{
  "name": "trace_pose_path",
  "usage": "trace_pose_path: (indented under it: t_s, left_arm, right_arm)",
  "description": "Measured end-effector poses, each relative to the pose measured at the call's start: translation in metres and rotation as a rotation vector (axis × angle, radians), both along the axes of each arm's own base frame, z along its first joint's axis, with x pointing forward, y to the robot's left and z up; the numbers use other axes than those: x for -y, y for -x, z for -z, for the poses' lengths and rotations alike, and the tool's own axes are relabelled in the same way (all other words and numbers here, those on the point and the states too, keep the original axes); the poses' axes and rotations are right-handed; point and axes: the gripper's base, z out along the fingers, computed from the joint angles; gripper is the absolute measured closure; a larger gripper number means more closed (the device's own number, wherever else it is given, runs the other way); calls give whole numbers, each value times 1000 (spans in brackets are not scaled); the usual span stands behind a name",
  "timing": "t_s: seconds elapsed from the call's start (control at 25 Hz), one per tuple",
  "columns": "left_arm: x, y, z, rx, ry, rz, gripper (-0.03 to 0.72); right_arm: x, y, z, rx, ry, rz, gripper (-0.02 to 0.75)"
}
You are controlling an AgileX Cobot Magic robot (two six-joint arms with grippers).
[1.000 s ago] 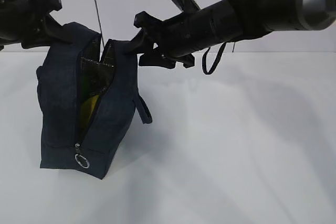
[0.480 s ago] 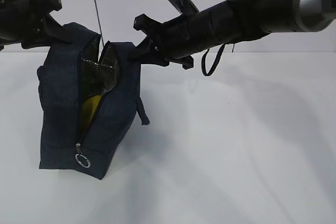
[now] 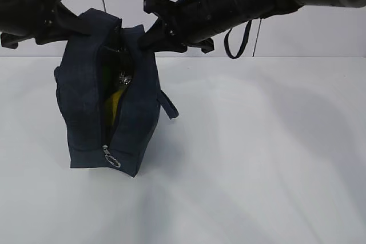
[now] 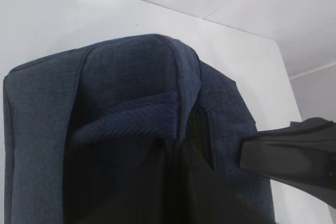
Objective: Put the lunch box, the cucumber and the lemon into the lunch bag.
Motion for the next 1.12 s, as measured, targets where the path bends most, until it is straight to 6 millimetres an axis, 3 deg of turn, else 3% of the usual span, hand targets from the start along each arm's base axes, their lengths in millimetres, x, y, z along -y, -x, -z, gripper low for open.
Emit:
trace_pose_path:
  t_s: [0.16, 0.44, 0.84, 1.12]
  left_arm:
    - [18, 5, -1, 12, 3, 40, 680]
    - [56, 14, -1, 29, 40, 78, 680]
    - [77, 9, 18, -15, 97, 90, 680]
    - [88, -10, 27, -15, 112, 125, 680]
  right_arm:
    - [13, 7, -15, 27, 101, 11, 715]
    - [36, 10, -36, 38, 130, 40, 715]
    - [49, 14, -29, 3, 287, 43, 715]
    - [54, 13, -27, -6, 342, 72, 715]
